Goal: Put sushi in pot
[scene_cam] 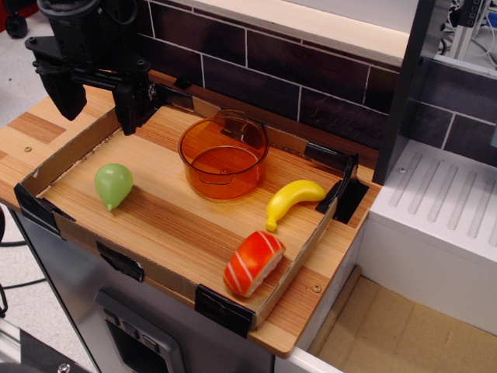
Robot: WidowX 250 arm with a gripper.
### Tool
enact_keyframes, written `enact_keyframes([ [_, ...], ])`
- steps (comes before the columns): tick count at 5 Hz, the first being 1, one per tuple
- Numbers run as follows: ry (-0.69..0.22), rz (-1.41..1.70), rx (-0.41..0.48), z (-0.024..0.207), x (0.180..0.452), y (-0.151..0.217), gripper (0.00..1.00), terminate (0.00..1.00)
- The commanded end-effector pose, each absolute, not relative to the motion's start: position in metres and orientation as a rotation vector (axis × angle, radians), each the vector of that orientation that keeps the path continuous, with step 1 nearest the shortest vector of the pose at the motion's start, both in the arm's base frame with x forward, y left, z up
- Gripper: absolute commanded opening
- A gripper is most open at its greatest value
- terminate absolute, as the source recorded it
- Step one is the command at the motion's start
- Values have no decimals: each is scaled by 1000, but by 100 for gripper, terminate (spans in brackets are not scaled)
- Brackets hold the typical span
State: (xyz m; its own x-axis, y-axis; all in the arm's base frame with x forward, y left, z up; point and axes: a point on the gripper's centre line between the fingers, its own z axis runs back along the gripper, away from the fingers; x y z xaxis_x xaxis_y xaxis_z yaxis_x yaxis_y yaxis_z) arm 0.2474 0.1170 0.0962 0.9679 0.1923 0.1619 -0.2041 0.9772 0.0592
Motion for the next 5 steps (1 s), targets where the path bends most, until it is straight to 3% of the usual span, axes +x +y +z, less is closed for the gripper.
enact_keyframes([
  [1, -156, 201, 76, 96, 247, 117, 100, 0],
  [2, -143, 174, 70, 103, 241, 86, 100, 0],
  [3, -74, 137, 51, 102, 236, 53, 100, 0],
  [5, -32, 107, 42, 84, 223, -1, 100, 0],
])
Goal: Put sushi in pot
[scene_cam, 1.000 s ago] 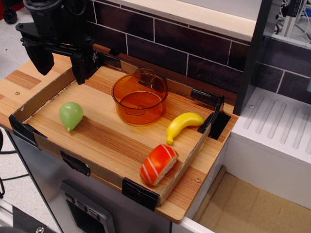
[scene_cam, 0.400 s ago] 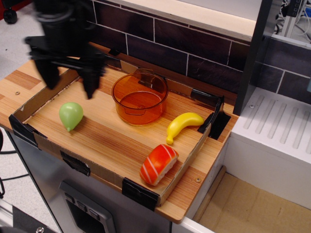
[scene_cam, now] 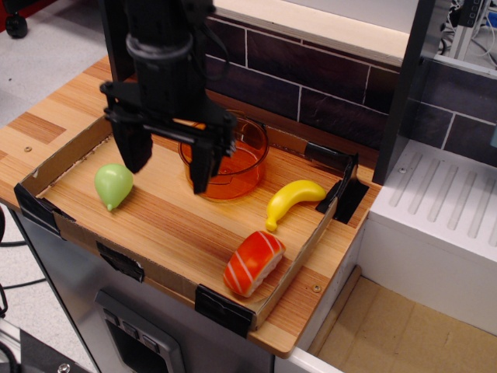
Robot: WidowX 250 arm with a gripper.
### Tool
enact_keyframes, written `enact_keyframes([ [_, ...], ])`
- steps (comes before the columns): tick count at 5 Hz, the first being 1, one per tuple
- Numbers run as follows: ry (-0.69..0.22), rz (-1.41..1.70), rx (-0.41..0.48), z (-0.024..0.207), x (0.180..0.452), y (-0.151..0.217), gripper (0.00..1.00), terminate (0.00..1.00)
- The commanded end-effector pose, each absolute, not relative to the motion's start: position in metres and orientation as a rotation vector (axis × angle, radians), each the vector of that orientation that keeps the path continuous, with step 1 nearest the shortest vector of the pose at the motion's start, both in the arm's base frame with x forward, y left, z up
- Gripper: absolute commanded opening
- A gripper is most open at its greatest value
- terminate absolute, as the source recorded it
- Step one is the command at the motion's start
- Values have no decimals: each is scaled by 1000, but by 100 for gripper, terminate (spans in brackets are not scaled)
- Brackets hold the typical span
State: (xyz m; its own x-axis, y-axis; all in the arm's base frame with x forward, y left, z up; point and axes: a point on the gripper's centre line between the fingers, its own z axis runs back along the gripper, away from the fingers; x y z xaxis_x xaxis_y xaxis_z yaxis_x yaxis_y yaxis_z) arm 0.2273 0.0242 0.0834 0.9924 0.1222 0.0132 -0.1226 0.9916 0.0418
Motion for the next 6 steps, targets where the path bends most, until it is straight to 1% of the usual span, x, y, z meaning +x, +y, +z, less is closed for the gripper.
enact_keyframes([
  [1, -93, 61, 51, 71, 215, -25, 100, 0],
  [3, -101, 31, 59, 48, 213, -40, 100, 0],
  [5, -103, 57, 66, 36, 222, -44, 100, 0],
  [6, -102, 74, 56, 33, 221, -49, 100, 0],
])
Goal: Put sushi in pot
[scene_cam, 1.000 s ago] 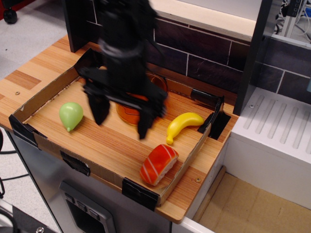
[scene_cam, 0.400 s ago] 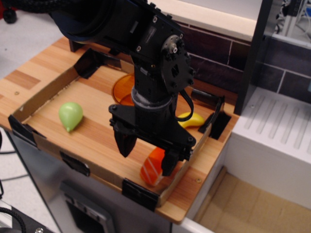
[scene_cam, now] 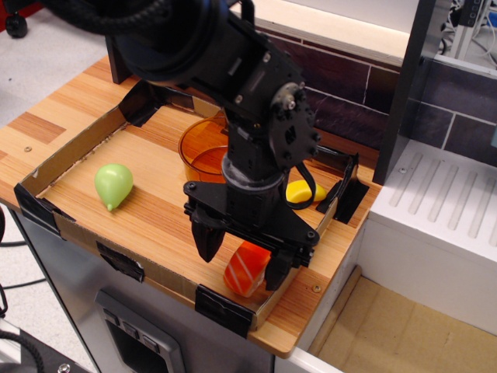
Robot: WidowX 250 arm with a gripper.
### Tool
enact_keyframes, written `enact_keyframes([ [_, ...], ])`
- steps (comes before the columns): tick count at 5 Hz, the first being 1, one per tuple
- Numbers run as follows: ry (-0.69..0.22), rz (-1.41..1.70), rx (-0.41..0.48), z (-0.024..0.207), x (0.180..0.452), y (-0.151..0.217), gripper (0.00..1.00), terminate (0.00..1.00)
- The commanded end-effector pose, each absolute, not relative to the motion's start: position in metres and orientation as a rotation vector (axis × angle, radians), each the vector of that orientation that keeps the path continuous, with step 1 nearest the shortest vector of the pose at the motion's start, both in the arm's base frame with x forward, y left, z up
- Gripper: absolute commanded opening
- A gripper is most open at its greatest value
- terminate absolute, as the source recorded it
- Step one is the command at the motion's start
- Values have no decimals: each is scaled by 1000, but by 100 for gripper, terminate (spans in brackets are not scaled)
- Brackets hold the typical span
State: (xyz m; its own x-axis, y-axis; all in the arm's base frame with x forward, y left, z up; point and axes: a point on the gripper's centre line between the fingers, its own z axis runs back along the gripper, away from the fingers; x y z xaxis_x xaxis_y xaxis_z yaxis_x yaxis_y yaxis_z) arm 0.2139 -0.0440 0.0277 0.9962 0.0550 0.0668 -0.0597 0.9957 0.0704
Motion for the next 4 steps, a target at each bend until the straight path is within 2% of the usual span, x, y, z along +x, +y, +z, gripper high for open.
enact_keyframes([
  [1, -109, 95, 47, 29, 224, -51, 100, 0],
  [3, -104, 120, 87, 11, 234, -46, 100, 0],
  [4, -93, 133, 51, 15, 235, -44, 0, 0],
])
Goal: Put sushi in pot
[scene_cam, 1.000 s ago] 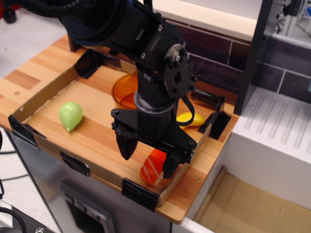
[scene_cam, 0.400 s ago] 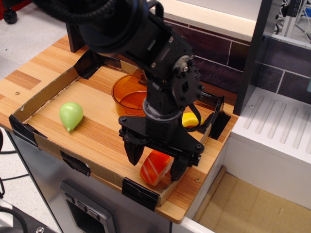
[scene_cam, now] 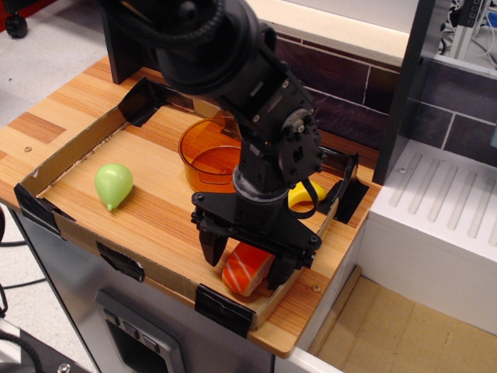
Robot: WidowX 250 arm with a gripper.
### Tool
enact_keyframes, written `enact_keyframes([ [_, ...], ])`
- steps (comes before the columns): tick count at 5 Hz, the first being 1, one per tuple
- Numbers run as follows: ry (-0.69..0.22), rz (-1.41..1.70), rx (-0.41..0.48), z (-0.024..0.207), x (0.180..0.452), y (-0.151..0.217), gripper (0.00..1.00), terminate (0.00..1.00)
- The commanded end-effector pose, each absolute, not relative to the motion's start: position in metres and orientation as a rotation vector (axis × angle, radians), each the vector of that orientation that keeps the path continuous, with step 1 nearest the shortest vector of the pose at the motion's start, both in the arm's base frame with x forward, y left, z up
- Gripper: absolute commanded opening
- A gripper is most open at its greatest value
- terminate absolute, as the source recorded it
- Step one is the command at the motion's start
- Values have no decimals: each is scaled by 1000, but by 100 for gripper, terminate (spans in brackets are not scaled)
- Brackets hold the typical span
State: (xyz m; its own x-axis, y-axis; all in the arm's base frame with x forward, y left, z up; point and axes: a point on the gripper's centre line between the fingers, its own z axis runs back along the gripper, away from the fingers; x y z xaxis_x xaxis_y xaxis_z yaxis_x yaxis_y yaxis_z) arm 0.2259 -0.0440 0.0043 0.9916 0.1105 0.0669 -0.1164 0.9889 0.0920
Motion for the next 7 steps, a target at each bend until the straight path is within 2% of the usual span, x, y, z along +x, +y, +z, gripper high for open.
enact_keyframes([
  [1, -80, 143, 9, 24, 236, -42, 0, 0],
  [2, -80, 153, -30, 46, 237, -39, 0, 0],
  [3, -138, 229, -66, 86, 244, -24, 0, 0],
  [4, -166, 387, -40, 104, 273, 9, 0, 0],
  [5, -174, 463, -3, 94, 297, 38, 0, 0],
  [7, -163, 511, 68, 68, 320, 57, 0, 0],
])
